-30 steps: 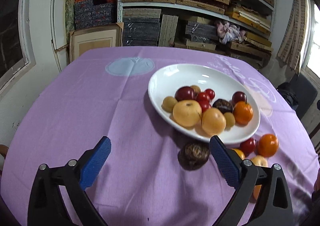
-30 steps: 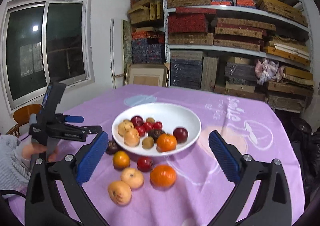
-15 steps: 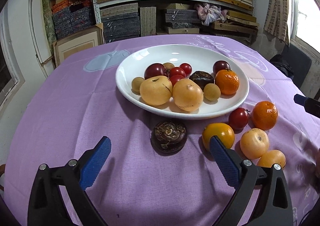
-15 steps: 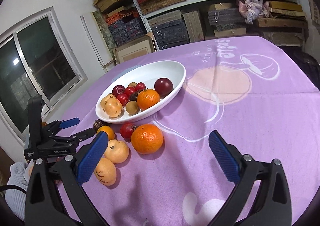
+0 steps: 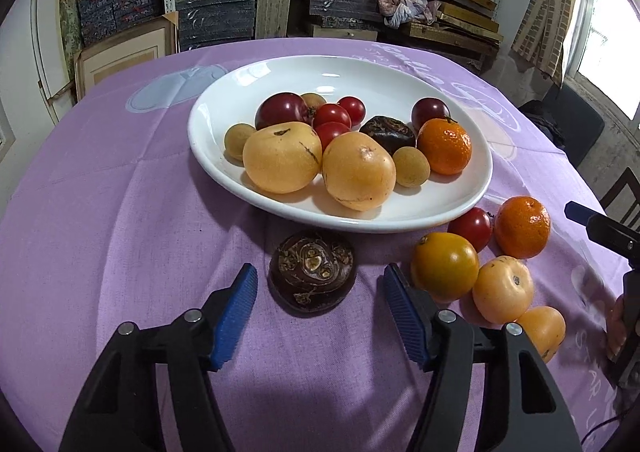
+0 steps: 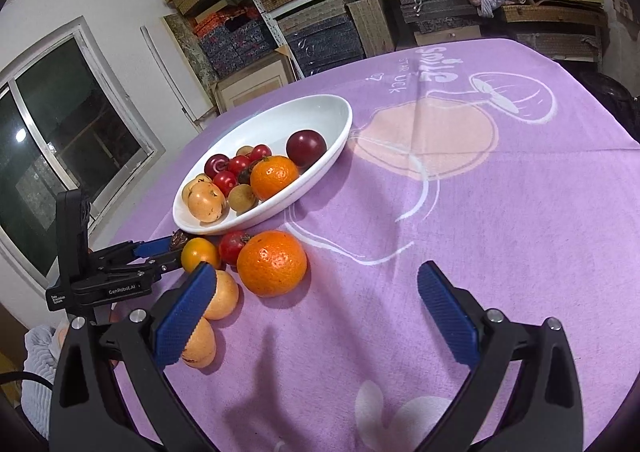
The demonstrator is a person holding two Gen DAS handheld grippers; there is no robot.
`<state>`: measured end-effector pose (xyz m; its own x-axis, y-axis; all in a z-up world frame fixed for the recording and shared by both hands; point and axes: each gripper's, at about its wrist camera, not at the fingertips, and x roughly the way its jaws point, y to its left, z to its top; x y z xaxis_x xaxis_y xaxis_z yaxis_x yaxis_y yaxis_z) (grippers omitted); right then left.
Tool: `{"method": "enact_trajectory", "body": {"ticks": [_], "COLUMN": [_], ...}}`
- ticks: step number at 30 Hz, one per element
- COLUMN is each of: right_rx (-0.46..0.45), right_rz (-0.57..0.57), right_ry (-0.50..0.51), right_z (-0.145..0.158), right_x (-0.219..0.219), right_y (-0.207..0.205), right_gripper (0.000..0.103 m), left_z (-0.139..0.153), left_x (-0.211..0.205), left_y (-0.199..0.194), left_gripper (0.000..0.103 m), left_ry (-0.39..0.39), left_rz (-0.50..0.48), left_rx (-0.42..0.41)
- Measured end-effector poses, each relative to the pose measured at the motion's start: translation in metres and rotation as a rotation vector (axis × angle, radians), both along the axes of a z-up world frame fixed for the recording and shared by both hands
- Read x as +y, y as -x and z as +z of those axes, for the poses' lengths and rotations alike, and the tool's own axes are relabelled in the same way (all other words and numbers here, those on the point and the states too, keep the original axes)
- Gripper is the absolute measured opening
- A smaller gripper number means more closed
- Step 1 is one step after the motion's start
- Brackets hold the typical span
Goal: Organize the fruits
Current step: 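Withdraw both grippers from the plate toward the fruits on the cloth, then grasp another dark brown round fruit with the left gripper while the right gripper grasps the orange mandarin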
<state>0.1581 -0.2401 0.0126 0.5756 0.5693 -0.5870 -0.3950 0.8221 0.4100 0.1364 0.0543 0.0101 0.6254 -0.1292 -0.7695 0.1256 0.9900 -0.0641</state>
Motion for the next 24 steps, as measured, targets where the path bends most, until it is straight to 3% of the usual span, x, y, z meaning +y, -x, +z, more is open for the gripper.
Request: {"method": "enact_trajectory", "body": {"ticks": [5, 11, 19, 21, 23, 24], "right_rx": [-0.001, -0.054, -0.088, -0.087, -0.09, -0.077], "right_rz": [0.028, 0.072, 0.141, 0.159, 0.171, 0.186], "right_ry": [0.078, 0.281, 0.379, 0.379, 0.379, 0.384], "right_z": [-0.002, 0.0, -0.004, -0.005, -0.005, -0.007], "right_x": [0.011, 0.035, 0.067, 0.072, 0.075, 0.078], "right_y": [-0.002, -0.003, -0.019, -0.021, -0.022, -0.024], "right_gripper": [0.099, 0.099, 0.099, 0.092, 0.074, 0.071], "left_z": [0.0, -0.003, -0.003, -0.002, -0.001, -0.001], "left_x": [-0.004, -0.013, -0.012, -0.011, -0.009, -0.007], "left_y": [-0.004, -0.008, -0.009, -0.009, -0.009, -0.009], "left_gripper": [0.066, 0.065, 0.058, 0.057, 0.054, 0.053], "left_ry": [-0.011, -0.08, -0.067, -0.055, -0.031, -0.02], "left_rz": [-0.011, -0.02, -0.032, -0.041, -0.045, -0.043], "left_rx": [0.007, 0.013, 0.008, 0.006, 0.005, 0.004]}}
